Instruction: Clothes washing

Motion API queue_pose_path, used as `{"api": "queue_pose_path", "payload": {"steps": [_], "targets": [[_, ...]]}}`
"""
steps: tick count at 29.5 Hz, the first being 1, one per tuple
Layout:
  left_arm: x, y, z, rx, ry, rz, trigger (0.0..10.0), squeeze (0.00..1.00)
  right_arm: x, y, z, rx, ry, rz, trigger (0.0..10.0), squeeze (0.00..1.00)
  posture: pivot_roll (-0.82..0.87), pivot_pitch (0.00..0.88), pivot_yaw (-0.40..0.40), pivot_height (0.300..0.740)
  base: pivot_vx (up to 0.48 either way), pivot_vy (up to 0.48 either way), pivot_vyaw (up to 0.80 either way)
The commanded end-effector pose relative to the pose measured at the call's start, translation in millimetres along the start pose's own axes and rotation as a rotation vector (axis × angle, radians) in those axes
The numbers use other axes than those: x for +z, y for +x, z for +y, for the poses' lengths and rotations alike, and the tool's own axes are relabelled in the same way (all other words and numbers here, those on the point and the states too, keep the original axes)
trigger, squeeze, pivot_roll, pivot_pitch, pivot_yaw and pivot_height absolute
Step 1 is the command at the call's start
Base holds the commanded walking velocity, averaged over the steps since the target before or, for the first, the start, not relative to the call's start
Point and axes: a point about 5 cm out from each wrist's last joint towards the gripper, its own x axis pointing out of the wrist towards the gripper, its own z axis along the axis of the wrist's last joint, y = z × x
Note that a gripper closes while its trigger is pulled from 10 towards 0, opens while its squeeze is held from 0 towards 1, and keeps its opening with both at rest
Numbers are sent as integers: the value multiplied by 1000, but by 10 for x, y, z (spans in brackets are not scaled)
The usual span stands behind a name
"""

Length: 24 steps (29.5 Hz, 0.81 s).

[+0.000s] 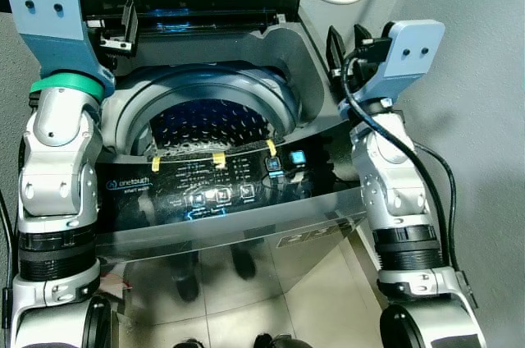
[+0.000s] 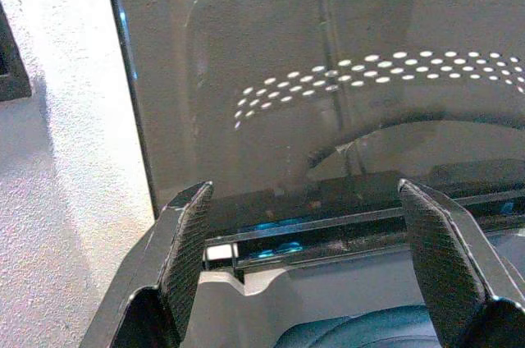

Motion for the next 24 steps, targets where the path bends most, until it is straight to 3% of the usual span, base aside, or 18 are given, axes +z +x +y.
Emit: {"api": "queue_pose_path", "payload": {"steps": [1,24], "targets": [[14,-6,5,8,-2,-1,10000,0,-8,15,1,6,7,9,10000,0,120,85,-51,740,-319,0,0],[12,9,7,19,3,-11,10000,0,-16,28,23,36,-39,14,10000,0,119,83,-53,740,-322,0,0]]}}
